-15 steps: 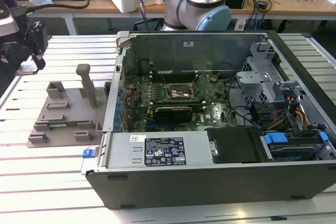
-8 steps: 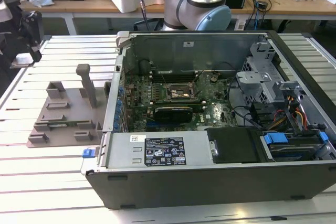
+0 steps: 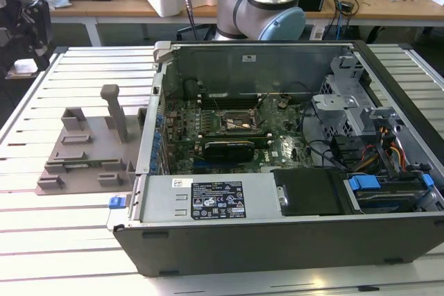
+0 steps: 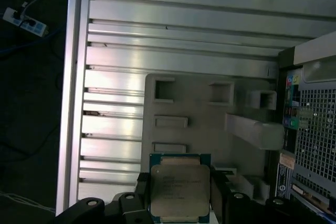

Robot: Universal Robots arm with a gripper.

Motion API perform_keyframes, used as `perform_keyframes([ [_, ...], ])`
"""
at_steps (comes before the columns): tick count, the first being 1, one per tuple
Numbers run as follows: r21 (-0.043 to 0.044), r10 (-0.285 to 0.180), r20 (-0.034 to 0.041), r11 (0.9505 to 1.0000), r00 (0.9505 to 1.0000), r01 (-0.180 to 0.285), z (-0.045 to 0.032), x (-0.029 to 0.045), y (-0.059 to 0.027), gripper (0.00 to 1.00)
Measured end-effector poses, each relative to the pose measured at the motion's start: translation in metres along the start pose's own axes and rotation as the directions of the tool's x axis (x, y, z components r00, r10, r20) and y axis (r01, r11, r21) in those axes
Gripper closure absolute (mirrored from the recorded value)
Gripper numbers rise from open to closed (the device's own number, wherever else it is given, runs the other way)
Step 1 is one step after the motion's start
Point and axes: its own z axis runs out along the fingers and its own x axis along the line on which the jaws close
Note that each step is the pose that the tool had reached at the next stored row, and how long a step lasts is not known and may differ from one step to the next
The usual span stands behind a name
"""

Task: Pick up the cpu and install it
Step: 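Pick up the cpu and move it towards the insertion slot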

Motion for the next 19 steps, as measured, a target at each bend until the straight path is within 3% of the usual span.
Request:
perform_keyframes([
  [8,0.0000,0.000,0.0000,1.0000,1.0000,0.000,-0.0182,-0.0005,-0.0003,0.45],
  [14,0.0000,0.000,-0.0001,1.0000,1.0000,0.000,-0.0412,-0.0011,-0.0005,0.45],
  [19,-0.0007,0.000,0.0000,1.0000,1.0000,0.000,-0.0431,-0.0011,-0.0004,0.45],
])
